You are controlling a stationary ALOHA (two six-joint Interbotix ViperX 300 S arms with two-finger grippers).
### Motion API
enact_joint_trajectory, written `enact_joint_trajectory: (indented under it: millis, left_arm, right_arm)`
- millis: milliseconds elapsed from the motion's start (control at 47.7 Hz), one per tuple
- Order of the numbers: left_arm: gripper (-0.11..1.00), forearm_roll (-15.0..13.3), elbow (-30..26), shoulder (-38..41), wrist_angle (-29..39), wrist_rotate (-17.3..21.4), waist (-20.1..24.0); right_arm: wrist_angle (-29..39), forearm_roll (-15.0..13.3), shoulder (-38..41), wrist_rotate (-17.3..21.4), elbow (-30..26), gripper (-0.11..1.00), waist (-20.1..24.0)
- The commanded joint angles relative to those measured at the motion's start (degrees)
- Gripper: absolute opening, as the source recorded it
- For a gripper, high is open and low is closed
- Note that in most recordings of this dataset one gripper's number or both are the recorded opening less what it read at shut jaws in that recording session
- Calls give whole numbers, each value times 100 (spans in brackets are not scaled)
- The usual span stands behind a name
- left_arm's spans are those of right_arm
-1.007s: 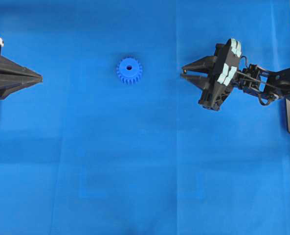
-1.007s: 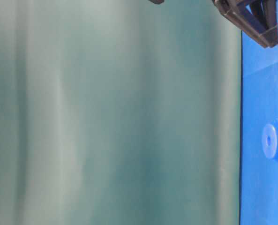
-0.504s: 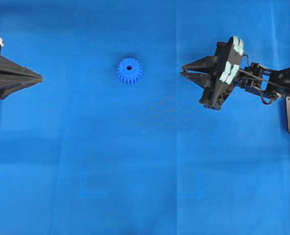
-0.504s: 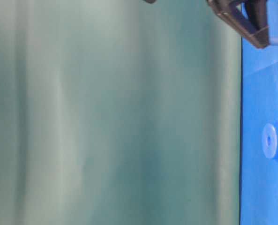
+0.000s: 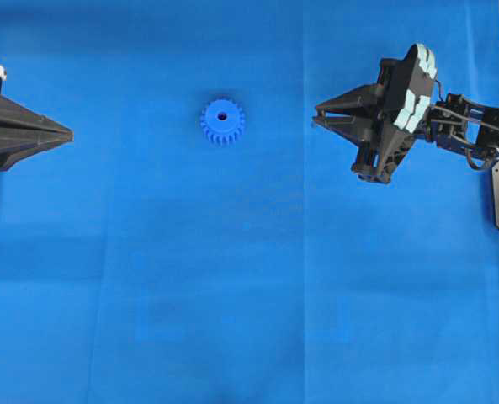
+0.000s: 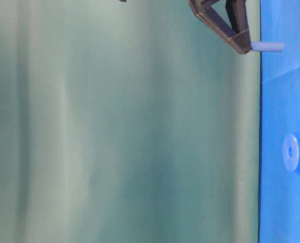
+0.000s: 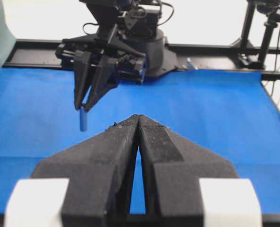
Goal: Insert the shaft placed at a random location into the center hole of the small gear at another random location.
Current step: 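Lift the shaft and carry it left over the blue gear's center hole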
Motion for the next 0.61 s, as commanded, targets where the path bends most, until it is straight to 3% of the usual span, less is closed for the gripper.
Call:
enact_joint_trajectory:
  millis: [0, 587]
  left_arm:
    - [0, 9, -53, 18, -18, 0, -9]
    - [0, 9, -62, 0, 35, -9, -9]
  right_arm:
    - [-9, 9, 26, -18, -211, 3, -18]
    - [598, -246, 1433, -53, -2241, 3, -18]
